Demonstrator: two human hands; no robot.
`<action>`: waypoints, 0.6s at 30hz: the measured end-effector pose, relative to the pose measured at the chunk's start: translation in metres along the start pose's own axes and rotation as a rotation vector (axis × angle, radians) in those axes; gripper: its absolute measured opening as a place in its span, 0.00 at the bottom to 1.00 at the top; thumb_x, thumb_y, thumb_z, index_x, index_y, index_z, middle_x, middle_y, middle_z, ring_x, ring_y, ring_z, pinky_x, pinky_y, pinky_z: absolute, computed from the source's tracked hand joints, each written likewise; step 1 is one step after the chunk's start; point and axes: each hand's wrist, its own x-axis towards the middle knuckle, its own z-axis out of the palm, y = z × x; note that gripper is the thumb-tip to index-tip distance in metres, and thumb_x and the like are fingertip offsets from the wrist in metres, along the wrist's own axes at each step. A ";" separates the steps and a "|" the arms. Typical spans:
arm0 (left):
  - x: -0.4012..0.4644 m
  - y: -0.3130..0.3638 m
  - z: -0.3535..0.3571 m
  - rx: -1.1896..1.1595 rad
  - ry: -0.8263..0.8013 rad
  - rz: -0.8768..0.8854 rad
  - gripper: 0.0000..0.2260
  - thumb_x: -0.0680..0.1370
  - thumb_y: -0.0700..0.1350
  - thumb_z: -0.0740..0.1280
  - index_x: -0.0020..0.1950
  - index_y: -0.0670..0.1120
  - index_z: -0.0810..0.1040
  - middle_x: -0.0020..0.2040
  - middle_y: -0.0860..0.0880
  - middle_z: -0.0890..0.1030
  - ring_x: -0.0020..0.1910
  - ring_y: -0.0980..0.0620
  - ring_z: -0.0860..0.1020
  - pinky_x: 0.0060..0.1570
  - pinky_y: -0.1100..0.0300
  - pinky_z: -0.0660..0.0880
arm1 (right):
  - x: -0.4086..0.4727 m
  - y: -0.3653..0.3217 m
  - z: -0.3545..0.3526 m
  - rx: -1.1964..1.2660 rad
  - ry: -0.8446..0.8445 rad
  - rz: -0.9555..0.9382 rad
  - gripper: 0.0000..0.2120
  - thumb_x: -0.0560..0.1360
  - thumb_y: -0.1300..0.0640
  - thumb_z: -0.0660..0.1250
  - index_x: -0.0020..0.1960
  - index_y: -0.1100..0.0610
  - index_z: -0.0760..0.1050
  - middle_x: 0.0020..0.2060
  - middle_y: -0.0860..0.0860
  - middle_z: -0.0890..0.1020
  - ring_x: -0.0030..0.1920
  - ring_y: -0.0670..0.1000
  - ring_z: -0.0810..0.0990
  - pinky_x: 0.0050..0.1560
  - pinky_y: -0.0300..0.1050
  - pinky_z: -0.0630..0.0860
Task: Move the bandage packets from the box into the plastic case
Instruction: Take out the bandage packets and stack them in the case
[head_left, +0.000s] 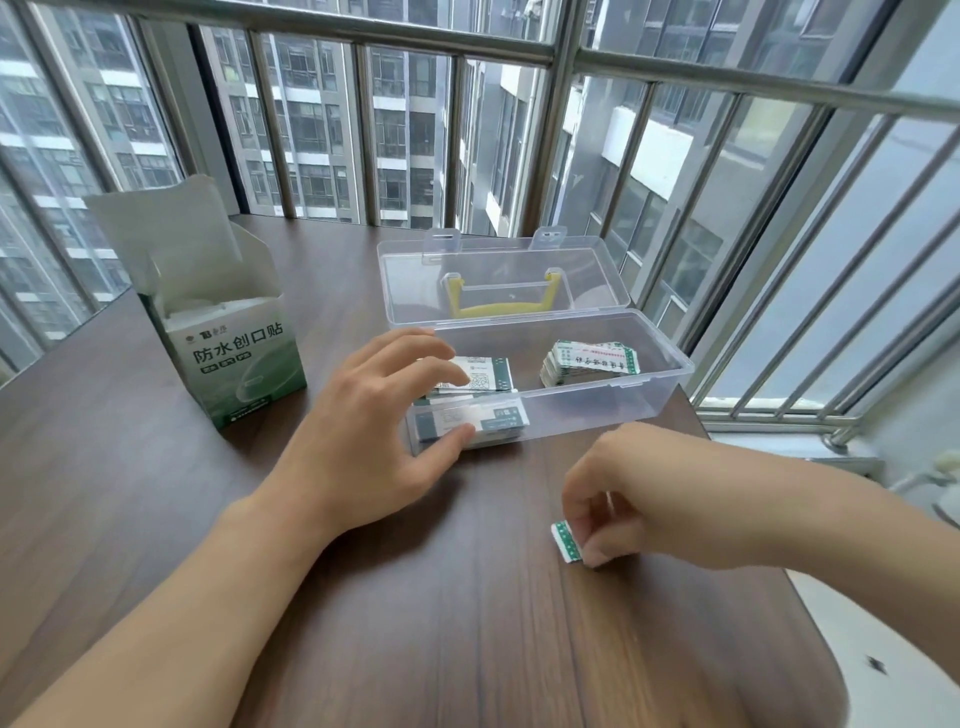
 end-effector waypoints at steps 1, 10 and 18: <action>0.000 0.001 0.000 -0.005 0.019 0.002 0.14 0.72 0.52 0.73 0.54 0.46 0.82 0.57 0.52 0.80 0.64 0.52 0.75 0.67 0.59 0.70 | -0.004 0.002 0.000 0.012 0.016 -0.019 0.07 0.74 0.49 0.74 0.43 0.46 0.77 0.38 0.42 0.79 0.40 0.41 0.76 0.40 0.37 0.73; 0.003 0.010 -0.004 -0.018 0.154 0.035 0.13 0.71 0.51 0.75 0.49 0.44 0.82 0.55 0.50 0.80 0.58 0.48 0.77 0.59 0.46 0.74 | -0.006 0.015 0.000 0.133 0.009 0.034 0.10 0.74 0.50 0.74 0.43 0.44 0.72 0.38 0.46 0.74 0.37 0.44 0.71 0.42 0.43 0.72; 0.023 0.047 -0.014 -0.113 0.129 0.007 0.12 0.73 0.52 0.74 0.51 0.46 0.82 0.53 0.52 0.81 0.57 0.52 0.78 0.58 0.59 0.73 | -0.014 0.014 0.006 0.136 0.083 -0.014 0.12 0.74 0.58 0.72 0.42 0.45 0.71 0.37 0.43 0.77 0.38 0.40 0.73 0.38 0.34 0.70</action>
